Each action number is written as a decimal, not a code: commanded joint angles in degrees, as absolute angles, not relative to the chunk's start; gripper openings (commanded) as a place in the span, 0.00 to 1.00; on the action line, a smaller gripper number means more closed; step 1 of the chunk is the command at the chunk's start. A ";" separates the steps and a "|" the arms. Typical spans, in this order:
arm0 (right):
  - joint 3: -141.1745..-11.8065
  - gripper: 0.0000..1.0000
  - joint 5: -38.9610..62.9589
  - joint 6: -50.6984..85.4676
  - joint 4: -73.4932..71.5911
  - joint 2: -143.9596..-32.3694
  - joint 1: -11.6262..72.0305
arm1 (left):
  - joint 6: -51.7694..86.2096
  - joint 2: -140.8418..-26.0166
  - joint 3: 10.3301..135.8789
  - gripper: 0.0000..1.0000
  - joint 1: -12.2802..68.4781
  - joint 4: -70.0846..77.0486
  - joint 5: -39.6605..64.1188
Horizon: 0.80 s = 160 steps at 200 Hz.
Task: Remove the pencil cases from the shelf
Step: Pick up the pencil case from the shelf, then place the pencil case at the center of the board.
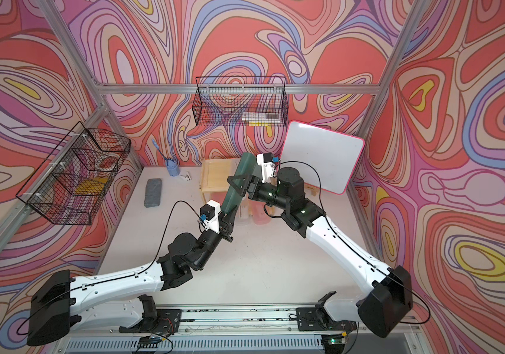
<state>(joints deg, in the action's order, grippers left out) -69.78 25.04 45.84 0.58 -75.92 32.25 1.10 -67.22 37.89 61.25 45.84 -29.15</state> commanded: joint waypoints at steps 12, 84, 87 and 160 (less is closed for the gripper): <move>-76.08 0.73 14.63 34.84 18.24 -74.62 32.26 | 1.26 -65.99 38.62 0.60 61.70 49.00 -33.13; -89.44 0.75 -8.98 16.41 69.40 -81.03 32.17 | -3.03 -63.77 40.83 0.69 61.57 41.10 -48.25; -88.89 0.75 -8.30 16.43 69.85 -81.00 32.17 | -3.22 -63.63 40.79 0.69 61.61 41.05 -48.45; -73.65 0.81 -6.23 21.25 74.44 -79.37 31.63 | -2.56 -60.10 38.10 0.70 60.00 37.82 -48.79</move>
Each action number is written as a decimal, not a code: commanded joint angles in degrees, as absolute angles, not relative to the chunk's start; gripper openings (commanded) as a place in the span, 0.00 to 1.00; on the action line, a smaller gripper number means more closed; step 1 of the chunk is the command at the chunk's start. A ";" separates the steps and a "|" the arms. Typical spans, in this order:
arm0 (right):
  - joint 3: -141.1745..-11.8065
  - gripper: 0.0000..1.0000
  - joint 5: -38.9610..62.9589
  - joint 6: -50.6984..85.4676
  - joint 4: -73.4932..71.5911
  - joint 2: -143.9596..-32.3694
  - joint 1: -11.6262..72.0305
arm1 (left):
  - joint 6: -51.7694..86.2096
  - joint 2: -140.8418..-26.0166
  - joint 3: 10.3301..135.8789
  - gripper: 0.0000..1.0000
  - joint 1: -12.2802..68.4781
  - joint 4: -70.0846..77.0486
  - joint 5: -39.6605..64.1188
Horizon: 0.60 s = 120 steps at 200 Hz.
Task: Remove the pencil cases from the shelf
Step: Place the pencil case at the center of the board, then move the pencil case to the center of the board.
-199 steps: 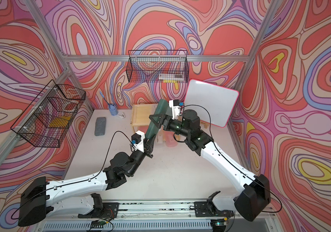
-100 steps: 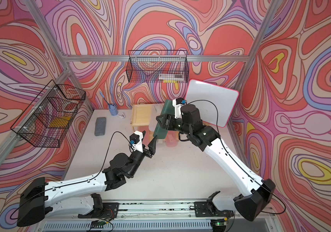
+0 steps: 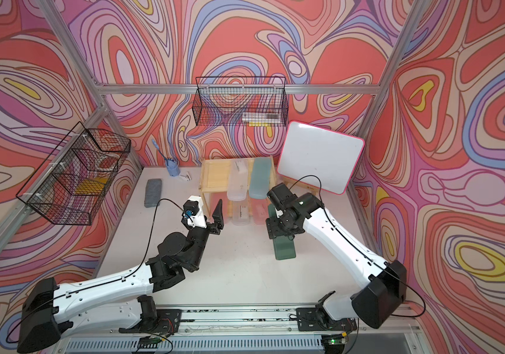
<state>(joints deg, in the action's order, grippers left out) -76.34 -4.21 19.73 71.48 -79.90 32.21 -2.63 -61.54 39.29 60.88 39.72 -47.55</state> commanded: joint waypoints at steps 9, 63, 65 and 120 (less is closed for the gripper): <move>-72.26 0.82 -5.30 21.20 73.41 -80.08 30.81 | -2.10 -60.08 37.80 0.70 59.73 37.54 -48.78; -67.70 0.83 -0.34 18.13 66.25 -83.71 20.55 | -0.86 -58.62 36.94 0.70 59.15 34.58 -48.59; -67.70 0.84 0.20 17.87 65.98 -83.77 20.56 | -0.87 -58.56 36.92 0.70 59.08 34.48 -48.60; -60.45 0.98 9.47 17.47 56.09 -84.03 22.58 | 2.38 -56.62 35.89 0.72 57.48 30.15 -47.87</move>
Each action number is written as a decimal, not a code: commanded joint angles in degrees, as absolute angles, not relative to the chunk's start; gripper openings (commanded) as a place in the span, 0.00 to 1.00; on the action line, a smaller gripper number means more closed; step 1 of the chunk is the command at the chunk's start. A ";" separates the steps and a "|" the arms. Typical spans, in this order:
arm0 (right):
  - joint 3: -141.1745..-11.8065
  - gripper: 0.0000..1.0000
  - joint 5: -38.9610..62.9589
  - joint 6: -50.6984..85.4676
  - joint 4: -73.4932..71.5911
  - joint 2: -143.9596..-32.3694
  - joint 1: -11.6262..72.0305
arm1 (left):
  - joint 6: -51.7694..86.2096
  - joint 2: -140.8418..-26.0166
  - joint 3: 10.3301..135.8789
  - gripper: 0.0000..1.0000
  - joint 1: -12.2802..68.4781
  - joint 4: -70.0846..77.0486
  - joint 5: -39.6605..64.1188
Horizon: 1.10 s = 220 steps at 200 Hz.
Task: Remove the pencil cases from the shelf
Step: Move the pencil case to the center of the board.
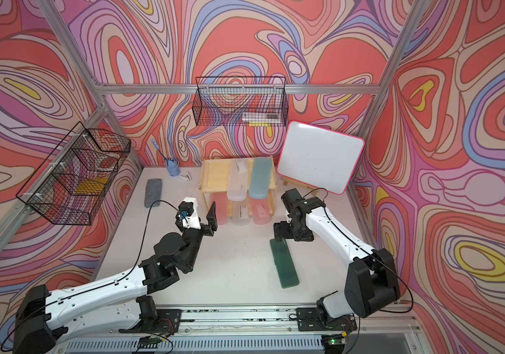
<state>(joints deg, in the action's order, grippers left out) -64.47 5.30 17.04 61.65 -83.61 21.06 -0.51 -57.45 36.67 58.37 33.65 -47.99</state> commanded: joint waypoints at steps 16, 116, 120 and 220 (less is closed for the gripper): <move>-58.34 0.98 7.27 18.88 54.61 -84.97 23.20 | 3.86 -56.77 36.14 0.73 57.36 28.26 -47.64; -49.79 0.98 2.38 26.06 48.45 -87.63 30.15 | 8.52 -56.95 36.51 0.75 56.95 22.31 -47.76; -49.44 0.98 2.23 26.18 48.36 -87.58 30.15 | 8.67 -56.89 36.49 0.75 56.95 22.05 -47.81; -48.31 0.68 -0.97 29.46 49.31 -89.23 30.15 | 10.10 -55.28 35.71 0.78 55.22 19.82 -47.99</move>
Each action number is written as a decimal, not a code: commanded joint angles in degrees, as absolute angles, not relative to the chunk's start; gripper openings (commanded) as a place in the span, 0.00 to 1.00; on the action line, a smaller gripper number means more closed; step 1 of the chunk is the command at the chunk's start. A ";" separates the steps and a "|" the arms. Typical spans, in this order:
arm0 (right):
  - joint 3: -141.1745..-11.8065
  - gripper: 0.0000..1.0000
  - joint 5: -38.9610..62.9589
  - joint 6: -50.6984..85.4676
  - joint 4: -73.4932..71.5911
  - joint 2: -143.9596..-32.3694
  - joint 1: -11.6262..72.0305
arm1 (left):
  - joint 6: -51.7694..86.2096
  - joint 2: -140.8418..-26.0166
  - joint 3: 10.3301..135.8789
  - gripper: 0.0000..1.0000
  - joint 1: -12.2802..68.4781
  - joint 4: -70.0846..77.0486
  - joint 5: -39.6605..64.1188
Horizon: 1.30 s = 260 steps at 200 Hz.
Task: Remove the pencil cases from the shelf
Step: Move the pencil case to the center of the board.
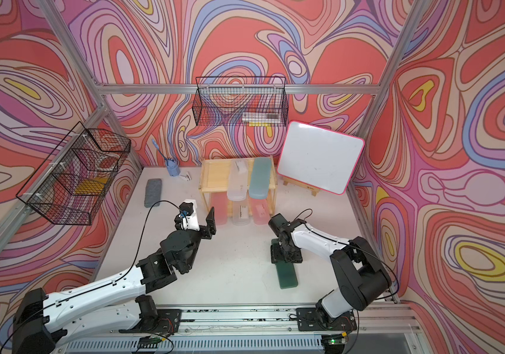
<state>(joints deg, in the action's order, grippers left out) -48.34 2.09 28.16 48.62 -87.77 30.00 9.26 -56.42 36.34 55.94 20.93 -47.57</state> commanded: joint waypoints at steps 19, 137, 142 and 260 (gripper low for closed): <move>-49.83 0.67 -3.60 29.45 50.47 -90.71 29.33 | 10.45 -55.27 35.68 0.78 54.44 19.67 -47.47; -62.17 0.66 -0.02 14.54 47.07 -100.08 12.83 | 10.36 -53.25 35.49 0.80 50.00 17.28 -44.28; -62.35 0.66 0.41 14.34 46.99 -100.78 12.76 | 10.37 -53.18 35.51 0.80 49.92 17.09 -44.38; -73.20 0.98 -2.83 15.74 51.64 -87.28 12.61 | 44.03 -61.11 45.93 0.81 44.76 5.61 -16.30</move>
